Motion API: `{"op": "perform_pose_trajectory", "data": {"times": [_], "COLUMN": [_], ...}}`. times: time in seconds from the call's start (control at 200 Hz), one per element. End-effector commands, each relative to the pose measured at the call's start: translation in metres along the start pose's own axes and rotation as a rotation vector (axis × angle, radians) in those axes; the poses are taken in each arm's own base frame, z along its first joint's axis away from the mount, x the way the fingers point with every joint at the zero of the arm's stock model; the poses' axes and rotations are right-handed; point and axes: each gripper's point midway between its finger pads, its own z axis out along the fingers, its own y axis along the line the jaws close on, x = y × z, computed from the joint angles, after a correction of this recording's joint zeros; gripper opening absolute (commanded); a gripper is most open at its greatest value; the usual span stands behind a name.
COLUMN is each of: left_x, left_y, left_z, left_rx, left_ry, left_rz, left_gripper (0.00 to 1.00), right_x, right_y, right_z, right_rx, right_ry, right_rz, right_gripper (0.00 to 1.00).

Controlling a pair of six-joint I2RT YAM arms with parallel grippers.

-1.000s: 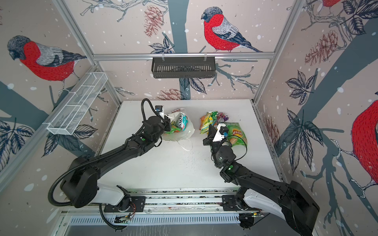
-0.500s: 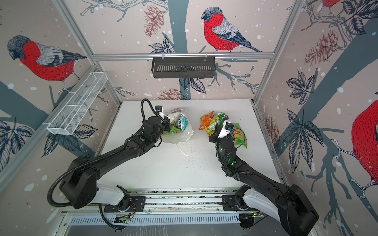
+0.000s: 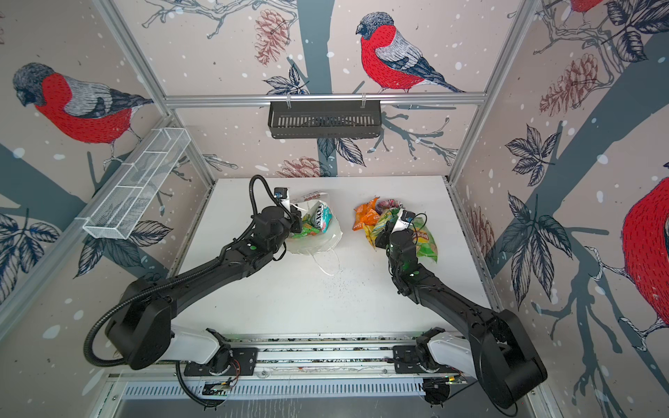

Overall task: Take the snacks out of the paper bag
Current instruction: Place the snack at the middle-right of the table.

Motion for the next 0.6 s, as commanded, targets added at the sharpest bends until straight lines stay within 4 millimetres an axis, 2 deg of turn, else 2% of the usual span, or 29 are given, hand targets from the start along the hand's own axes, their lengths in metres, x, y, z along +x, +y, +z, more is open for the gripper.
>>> {"op": "perform_pose_trajectory", "data": {"times": [0.0,0.07,0.085,0.13,0.19,0.275,0.33,0.36,0.4,0.425,0.595], "left_x": [0.003,0.002,0.002,0.002,0.002,0.003,0.004,0.004,0.005,0.005,0.006], "left_y": [-0.001,-0.001,-0.001,0.000,0.000,0.001,0.001,0.001,0.001,0.001,0.000], "left_z": [0.000,-0.001,-0.001,-0.002,-0.002,-0.002,-0.002,-0.002,-0.002,-0.002,-0.001], "left_rx": [0.005,0.005,0.005,0.004,0.002,0.001,0.002,0.002,0.003,0.002,0.007], "left_ry": [0.008,0.007,0.006,0.006,0.006,0.007,0.008,0.010,0.010,0.010,0.012], "left_rz": [-0.010,-0.010,-0.011,-0.009,-0.008,-0.009,-0.007,-0.007,-0.007,-0.007,-0.010], "left_gripper": [0.00,0.00,0.00,0.00,0.00,0.00,0.00,0.00,0.00,0.00,0.00], "right_x": [-0.005,-0.002,0.005,0.011,0.018,0.025,0.028,0.030,0.031,0.032,0.024], "right_y": [-0.002,-0.004,-0.006,-0.010,-0.016,-0.021,-0.024,-0.026,-0.027,-0.028,-0.015], "right_z": [0.010,0.014,0.018,0.022,0.026,0.029,0.030,0.030,0.029,0.029,0.019], "right_rx": [0.013,0.026,0.039,0.056,0.076,0.090,0.097,0.102,0.107,0.108,0.036], "right_ry": [0.000,0.018,0.039,0.059,0.082,0.105,0.114,0.121,0.121,0.125,0.096], "right_rz": [0.020,0.018,0.013,0.013,0.014,0.015,0.017,0.018,0.021,0.021,0.012], "right_gripper": [0.00,0.00,0.00,0.00,0.06,0.07,0.13,0.20,0.39,0.47,0.79]}}
